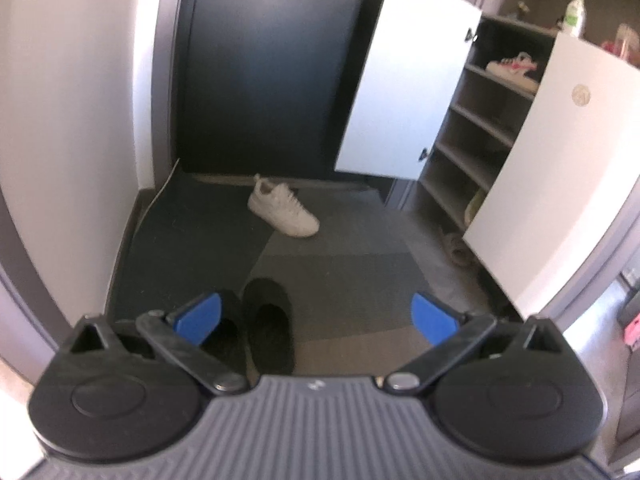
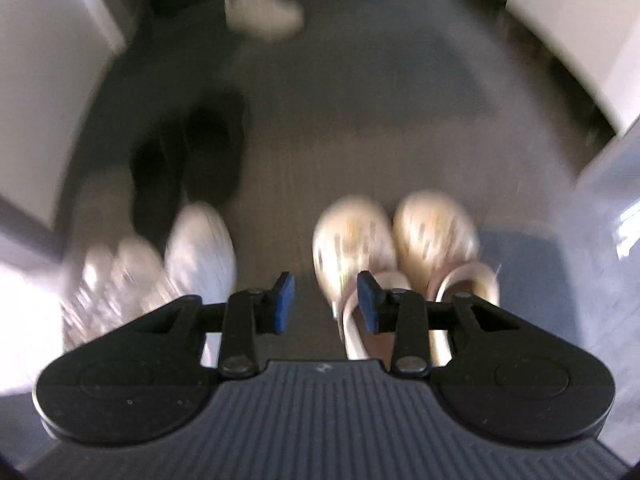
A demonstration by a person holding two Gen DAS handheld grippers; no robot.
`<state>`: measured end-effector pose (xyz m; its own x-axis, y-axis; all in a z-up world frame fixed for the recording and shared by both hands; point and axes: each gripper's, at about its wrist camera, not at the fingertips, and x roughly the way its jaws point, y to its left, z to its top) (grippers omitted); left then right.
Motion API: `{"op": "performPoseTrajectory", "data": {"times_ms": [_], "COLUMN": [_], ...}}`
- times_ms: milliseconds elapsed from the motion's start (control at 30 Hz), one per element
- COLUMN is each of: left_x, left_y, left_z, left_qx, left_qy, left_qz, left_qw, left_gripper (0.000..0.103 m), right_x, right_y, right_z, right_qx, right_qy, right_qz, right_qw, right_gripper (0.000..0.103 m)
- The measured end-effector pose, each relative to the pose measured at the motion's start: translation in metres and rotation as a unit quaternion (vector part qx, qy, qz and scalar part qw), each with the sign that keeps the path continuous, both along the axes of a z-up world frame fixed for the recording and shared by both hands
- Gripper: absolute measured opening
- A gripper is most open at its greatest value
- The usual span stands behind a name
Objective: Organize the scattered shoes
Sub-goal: 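Lower the clog beside its pair and open the right gripper, then move the left gripper toward the white sneaker by the door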
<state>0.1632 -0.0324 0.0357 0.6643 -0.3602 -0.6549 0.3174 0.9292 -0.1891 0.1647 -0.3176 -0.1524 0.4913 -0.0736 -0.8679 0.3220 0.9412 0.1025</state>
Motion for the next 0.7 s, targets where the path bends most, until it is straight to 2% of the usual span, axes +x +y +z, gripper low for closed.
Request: {"op": "performPoseTrajectory", "data": {"times_ms": [67,100,200,267,400,500,633,700], "left_x": [0.002,0.002,0.000,-0.006,-0.009,0.005,0.045,0.071], "left_y": [0.006,0.010,0.025,0.036,0.051,0.053,0.047,0.038], "left_z": [-0.009,-0.013,-0.021,-0.029,-0.041,-0.030,-0.021,-0.032], "left_qx": [0.011,0.009,-0.003,0.006,0.065,0.118,0.156,0.165], "left_qy": [0.011,0.016,0.026,0.018,0.010,-0.009,-0.022,-0.024], "left_qz": [0.009,0.010,0.009,0.008,-0.004,-0.005,-0.011,-0.024], "left_qw": [0.9998,0.9998,0.9996,0.9998,0.9979,0.9930,0.9874,0.9856], "left_gripper": [0.103,0.103,0.103,0.103,0.103,0.103,0.103,0.103], "right_x": [0.004,0.005,0.002,0.002,0.022,0.043,0.080,0.117], "right_y": [-0.006,-0.008,-0.012,-0.013,-0.014,-0.013,-0.007,-0.003], "right_z": [0.050,0.073,0.118,0.132,0.128,0.114,0.086,0.053], "right_qx": [-0.003,-0.005,-0.020,-0.030,-0.041,-0.033,-0.017,-0.006], "right_qy": [-0.047,-0.069,-0.122,-0.140,-0.144,-0.149,-0.169,-0.167], "right_qz": [-0.016,-0.022,-0.023,-0.014,0.031,0.055,0.079,0.091], "right_qw": [0.999,0.997,0.992,0.990,0.988,0.987,0.982,0.982], "right_gripper": [0.039,0.045,0.059,0.060,0.060,0.060,0.060,0.060]}}
